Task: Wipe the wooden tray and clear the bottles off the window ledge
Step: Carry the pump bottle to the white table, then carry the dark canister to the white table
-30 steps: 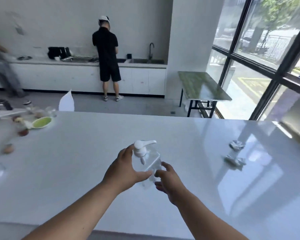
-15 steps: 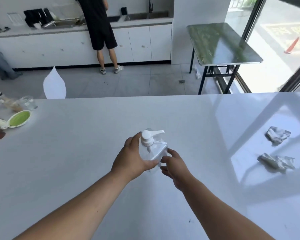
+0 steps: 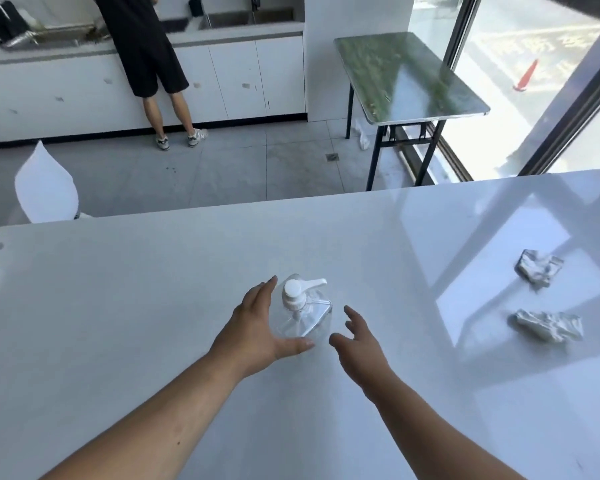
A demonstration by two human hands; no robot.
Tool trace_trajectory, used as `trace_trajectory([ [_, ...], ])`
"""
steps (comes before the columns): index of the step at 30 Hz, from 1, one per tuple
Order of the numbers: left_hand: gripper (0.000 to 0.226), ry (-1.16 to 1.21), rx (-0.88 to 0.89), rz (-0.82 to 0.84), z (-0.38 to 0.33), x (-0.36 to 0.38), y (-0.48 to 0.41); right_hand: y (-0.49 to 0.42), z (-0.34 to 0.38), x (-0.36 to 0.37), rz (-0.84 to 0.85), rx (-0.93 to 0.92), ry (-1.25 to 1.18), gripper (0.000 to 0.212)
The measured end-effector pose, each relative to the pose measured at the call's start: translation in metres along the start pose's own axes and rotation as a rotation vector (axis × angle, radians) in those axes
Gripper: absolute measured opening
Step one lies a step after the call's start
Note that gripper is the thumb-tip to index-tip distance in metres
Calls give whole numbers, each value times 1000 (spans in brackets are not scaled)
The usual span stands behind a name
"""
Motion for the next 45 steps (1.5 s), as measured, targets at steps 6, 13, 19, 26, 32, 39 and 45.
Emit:
trace_trajectory([
  [6, 79, -114, 131, -210, -28, -108, 26, 92, 102, -94, -389, -278, 466, 60],
  [13, 71, -141, 590, -136, -172, -89, 109, 308, 116, -148, -746, -350, 875, 81],
  [19, 81, -182, 974, 105, -276, 24, 273, 492, 28, -194, -973, -164, 981, 87],
  [26, 78, -202, 1286, 151, -415, 99, 461, 728, -95, -270, -1327, -2, 789, 76],
  [32, 73, -200, 1401, 297, -477, 228, 638, 890, -248, -315, -1434, 189, 644, 69],
  [39, 77, -245, 1488, 372, -525, 351, 807, 1057, -382, -371, -1580, 281, 504, 86],
  [45, 79, -379, 1546, 424, -552, 424, 874, 1087, -443, -407, -1544, 345, 486, 80],
])
Point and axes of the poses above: each hand's wrist, its own y-axis away from the middle knuckle, its own x-axis out of the palm, z = x × y, the point moved 9 cm from there along -y, towards the middle knuckle, and after that the axes turned 3 degrees about -y, right-handed, at the moved point
